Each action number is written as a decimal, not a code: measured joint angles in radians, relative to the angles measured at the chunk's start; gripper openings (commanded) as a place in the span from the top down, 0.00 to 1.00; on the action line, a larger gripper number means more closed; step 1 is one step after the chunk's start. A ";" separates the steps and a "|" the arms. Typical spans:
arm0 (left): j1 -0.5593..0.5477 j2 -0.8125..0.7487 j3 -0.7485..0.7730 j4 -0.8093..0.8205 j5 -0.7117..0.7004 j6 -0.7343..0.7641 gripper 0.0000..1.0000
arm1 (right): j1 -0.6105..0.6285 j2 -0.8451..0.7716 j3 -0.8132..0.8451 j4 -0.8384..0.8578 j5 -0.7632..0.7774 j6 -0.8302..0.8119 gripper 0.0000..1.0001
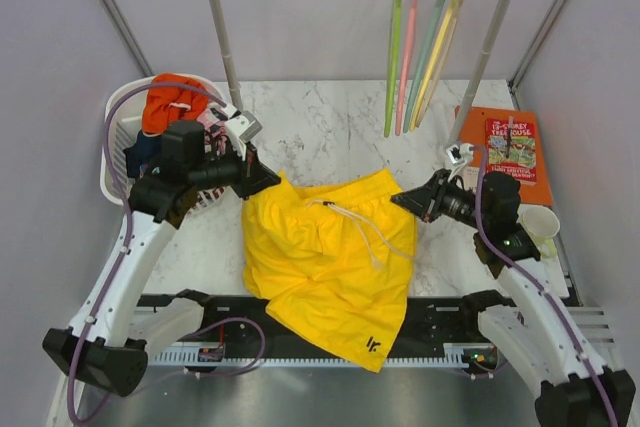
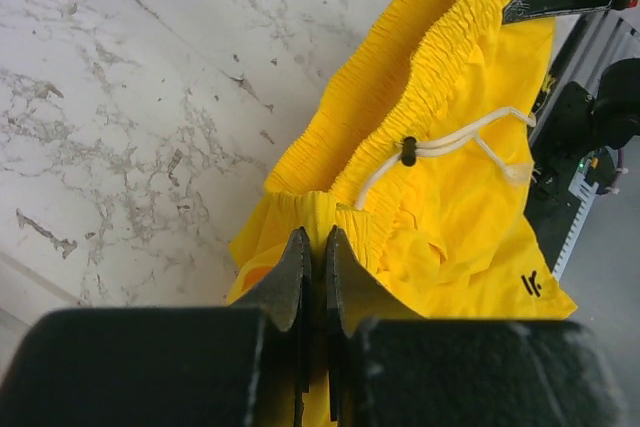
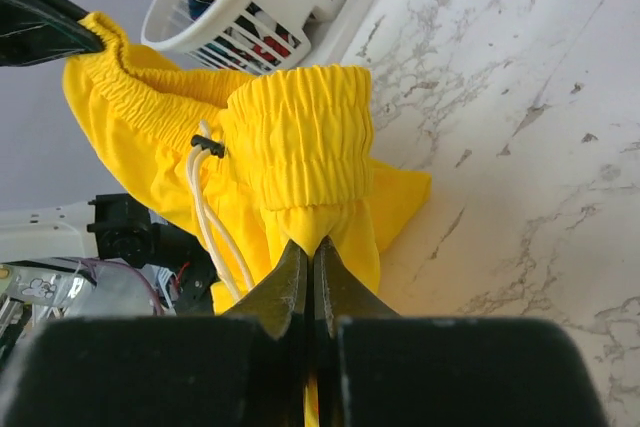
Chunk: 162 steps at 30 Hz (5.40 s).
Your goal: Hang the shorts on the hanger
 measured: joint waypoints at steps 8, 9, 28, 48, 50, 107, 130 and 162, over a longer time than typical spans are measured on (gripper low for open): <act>-0.001 -0.080 0.000 -0.014 0.088 0.024 0.98 | -0.005 -0.349 0.061 -0.269 0.080 -0.070 1.00; -0.001 -0.088 0.000 0.000 0.088 0.023 0.98 | -0.005 -0.350 0.084 -0.275 0.107 -0.084 1.00; -0.003 -0.130 0.025 0.392 0.107 0.179 0.98 | -0.005 -0.289 0.386 -0.187 0.118 -0.657 1.00; -0.032 0.055 -0.424 0.452 -0.004 0.497 0.94 | 0.006 0.022 -0.018 -0.230 0.089 -1.538 1.00; -0.050 0.048 -0.426 0.437 -0.013 0.570 0.82 | 0.007 0.013 -0.019 -0.272 0.081 -1.636 0.91; -0.129 0.531 -0.063 -0.242 -0.013 0.586 0.87 | 0.071 0.723 0.393 -0.790 0.063 -1.280 1.00; -0.102 -0.093 -0.579 0.563 -0.052 0.931 0.98 | 0.051 -0.111 -0.091 -0.185 0.245 -1.585 1.00; -0.164 0.061 -0.496 0.119 -0.071 1.229 0.15 | -0.005 0.002 -0.152 -0.578 0.139 -2.456 0.23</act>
